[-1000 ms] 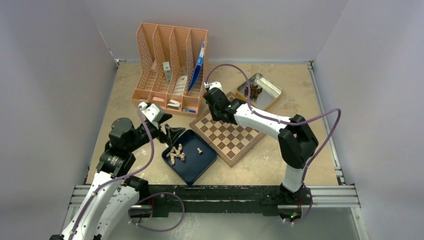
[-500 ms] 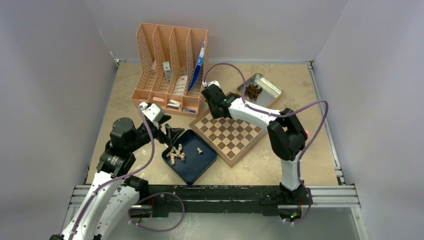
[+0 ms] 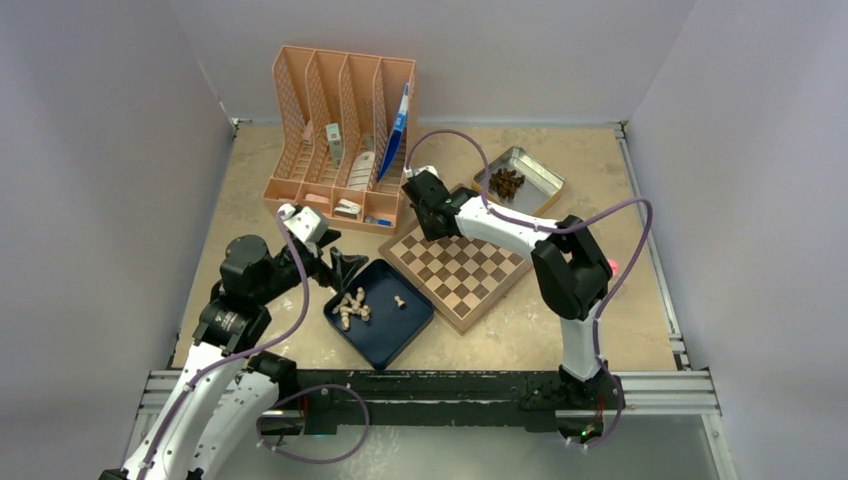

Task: Set up the chess pieces on the board
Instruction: Place the chess piece on the chessboard.

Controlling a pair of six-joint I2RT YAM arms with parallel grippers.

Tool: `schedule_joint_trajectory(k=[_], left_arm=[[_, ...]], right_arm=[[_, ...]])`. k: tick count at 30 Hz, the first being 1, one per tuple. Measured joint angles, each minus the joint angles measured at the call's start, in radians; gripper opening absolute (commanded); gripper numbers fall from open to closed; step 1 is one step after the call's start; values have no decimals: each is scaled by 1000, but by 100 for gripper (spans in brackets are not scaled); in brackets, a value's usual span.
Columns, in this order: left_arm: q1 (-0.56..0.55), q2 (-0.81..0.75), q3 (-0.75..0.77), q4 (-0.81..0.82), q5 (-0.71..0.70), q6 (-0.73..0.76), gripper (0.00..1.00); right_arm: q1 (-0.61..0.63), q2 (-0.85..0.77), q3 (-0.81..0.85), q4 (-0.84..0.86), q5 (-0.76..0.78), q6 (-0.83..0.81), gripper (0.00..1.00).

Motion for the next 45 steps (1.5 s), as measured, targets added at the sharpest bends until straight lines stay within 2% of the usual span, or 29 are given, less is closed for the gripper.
schedule_joint_trajectory(k=[31, 45], left_arm=[[0, 1, 0, 0, -16, 0, 75], [0, 3, 0, -1, -16, 0, 75]], right_arm=[[-1, 18, 0, 2, -3, -2, 21], [-6, 18, 0, 7, -4, 0, 31]])
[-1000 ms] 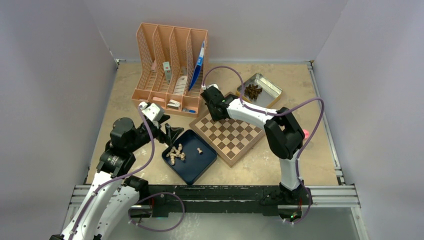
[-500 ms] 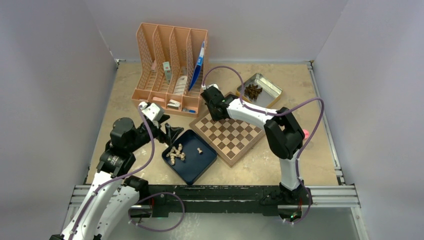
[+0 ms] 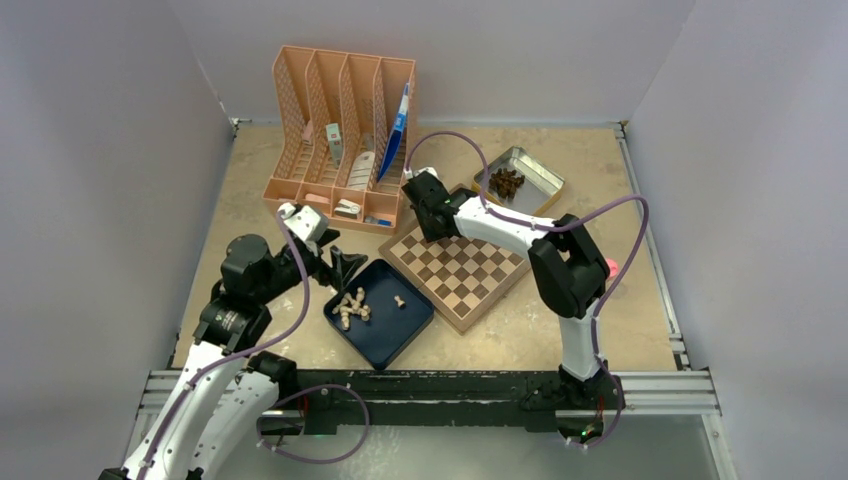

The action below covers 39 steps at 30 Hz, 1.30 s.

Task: Set up the chess pieces on the board
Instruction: Pick up the chess piece from the storage box.

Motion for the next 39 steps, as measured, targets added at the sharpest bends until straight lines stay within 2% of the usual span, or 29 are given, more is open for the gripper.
schedule_joint_trajectory(k=[10, 17, 23, 31, 36, 39], left_arm=[[0, 4, 0, -8, -27, 0, 78], [0, -19, 0, -29, -89, -8, 82], [0, -60, 0, -33, -158, -12, 83], [0, -76, 0, -43, -244, -17, 85], [0, -122, 0, -51, -303, -31, 85], [0, -164, 0, -51, -331, -31, 85]], right_arm=[[0, -42, 0, -8, -23, 18, 32], [0, -182, -14, 12, -45, 51, 30], [21, -335, -149, 73, -140, 93, 29], [195, -375, -237, 128, -219, 173, 29], [324, -297, -235, 142, -213, 194, 29], [357, -229, -226, 133, -197, 198, 29]])
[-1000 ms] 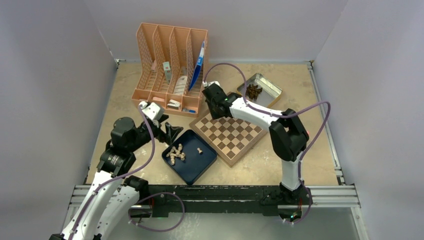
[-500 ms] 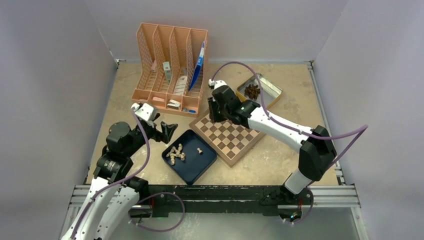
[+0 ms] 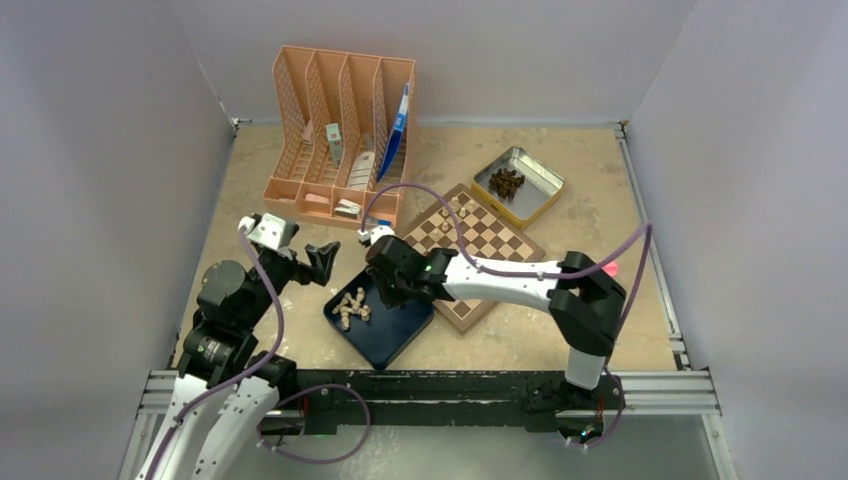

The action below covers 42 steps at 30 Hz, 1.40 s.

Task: Set up the chess pieces on the board
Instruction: Pick up the chess piece from the storage box.

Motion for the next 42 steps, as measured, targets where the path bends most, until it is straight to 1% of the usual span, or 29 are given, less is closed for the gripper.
schedule_joint_trajectory(k=[4, 9, 21, 28, 36, 42], left_arm=[[0, -30, 0, 0, -22, 0, 84], [0, -29, 0, 0, -42, 0, 84], [0, -31, 0, 0, -44, 1, 84], [0, -52, 0, 0, -55, 1, 83], [0, -56, 0, 0, -63, 1, 83], [0, -56, 0, 0, -66, 1, 83]], right_arm=[[3, 81, 23, -19, 29, 0, 29], [3, 124, 38, -27, 57, 0, 30], [4, 146, 89, -48, 103, -5, 31], [4, 187, 89, -79, 114, -9, 32], [4, 196, 89, -82, 121, -18, 33], [4, 196, 89, -81, 120, -35, 31]])
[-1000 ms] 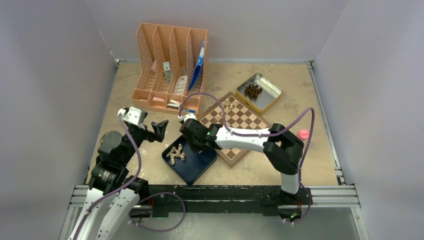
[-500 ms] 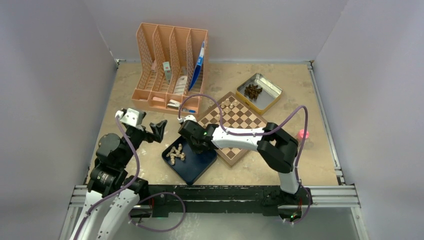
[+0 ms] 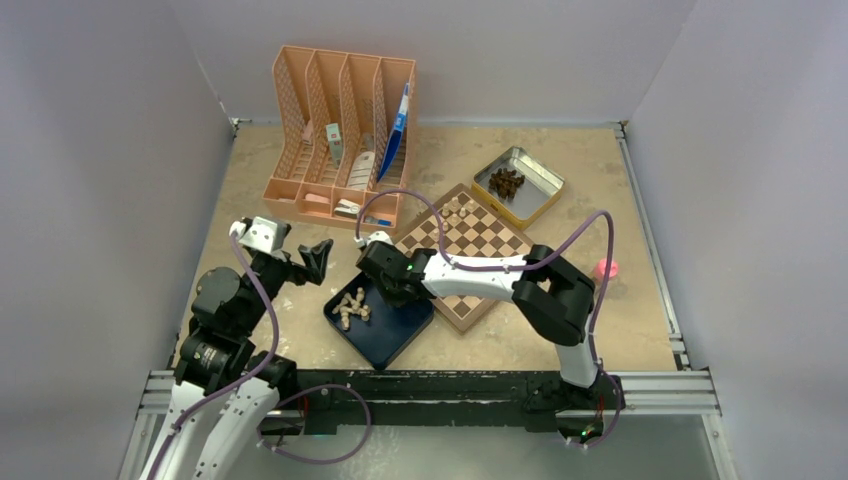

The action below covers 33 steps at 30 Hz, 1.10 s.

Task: Set up the chess pieces on the board
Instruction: Pick up the chess piece from the storage box.

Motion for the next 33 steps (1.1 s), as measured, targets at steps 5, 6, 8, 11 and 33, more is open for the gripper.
schedule_joint_trajectory(k=[5, 6, 8, 11, 33], left_arm=[[0, 7, 0, 0, -2, 0, 81], [0, 12, 0, 0, -1, 0, 81], [0, 21, 0, 0, -1, 0, 81], [0, 23, 0, -3, -3, 0, 81], [0, -17, 1, -8, 90, -220, 63]], right_arm=[[0, 23, 6, 0, 1, -10, 30], [0, 31, 6, 0, 1, -12, 29], [0, 38, 12, 0, 4, -14, 29], [0, 40, 13, 6, 6, -14, 24], [-40, -171, -32, 84, -6, 21, 11]])
